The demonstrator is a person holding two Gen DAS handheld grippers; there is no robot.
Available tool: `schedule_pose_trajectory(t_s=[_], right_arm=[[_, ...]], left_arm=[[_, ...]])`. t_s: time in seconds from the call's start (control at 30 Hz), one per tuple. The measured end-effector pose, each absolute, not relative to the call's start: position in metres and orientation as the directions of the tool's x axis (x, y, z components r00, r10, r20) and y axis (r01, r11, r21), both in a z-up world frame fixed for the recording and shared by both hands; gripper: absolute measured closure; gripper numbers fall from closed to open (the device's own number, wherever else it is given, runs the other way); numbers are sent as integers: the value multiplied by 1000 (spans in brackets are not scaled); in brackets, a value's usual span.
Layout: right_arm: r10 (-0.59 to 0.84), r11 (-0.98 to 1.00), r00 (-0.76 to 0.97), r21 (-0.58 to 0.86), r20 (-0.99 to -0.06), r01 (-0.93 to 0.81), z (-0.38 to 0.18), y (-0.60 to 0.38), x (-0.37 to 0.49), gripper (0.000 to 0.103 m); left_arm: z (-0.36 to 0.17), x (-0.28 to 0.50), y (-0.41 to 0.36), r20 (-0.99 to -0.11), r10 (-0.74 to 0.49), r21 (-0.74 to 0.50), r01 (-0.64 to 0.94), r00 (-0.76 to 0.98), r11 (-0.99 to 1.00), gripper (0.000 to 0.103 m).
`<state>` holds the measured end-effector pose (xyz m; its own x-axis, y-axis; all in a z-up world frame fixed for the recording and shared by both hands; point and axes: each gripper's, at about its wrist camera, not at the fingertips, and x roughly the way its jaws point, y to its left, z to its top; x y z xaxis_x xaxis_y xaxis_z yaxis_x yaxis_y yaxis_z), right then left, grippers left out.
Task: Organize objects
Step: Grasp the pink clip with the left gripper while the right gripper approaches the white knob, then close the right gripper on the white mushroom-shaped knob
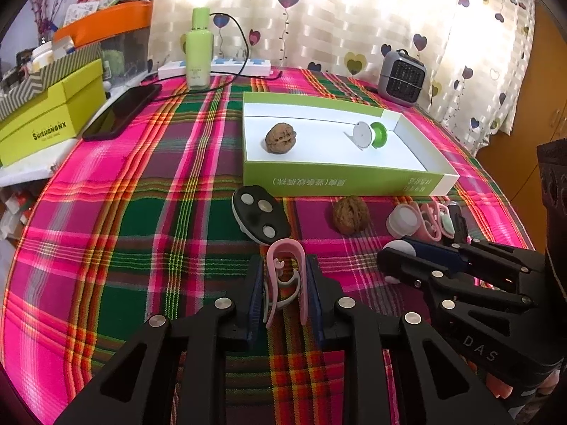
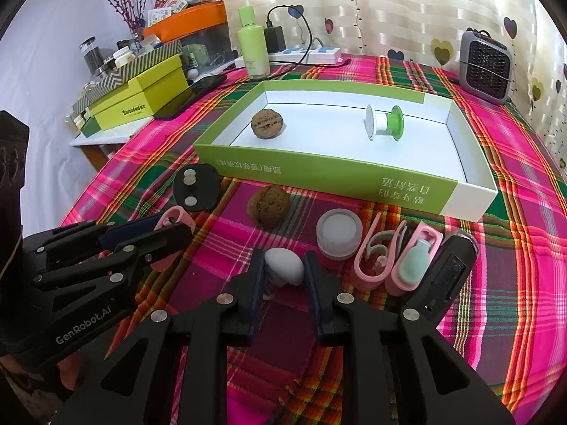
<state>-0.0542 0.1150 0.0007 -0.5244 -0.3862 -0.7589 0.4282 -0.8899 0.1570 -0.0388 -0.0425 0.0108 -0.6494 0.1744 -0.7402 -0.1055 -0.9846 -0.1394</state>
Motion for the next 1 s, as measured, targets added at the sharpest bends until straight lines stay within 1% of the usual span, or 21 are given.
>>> schedule_pose_trajectory(t_s=[0.57,1.0], right_arm=[[-408,-888,-558,172,-723,426,18,126,-53,80],[-393,-902,-607,161,-691,400,40,143,-64,80]], left_arm=[[26,-40,-33,-727,179,-129,-124,-663,-984,82],[46,-52,-22,-701,190,-119,-149,-688,-982,82]])
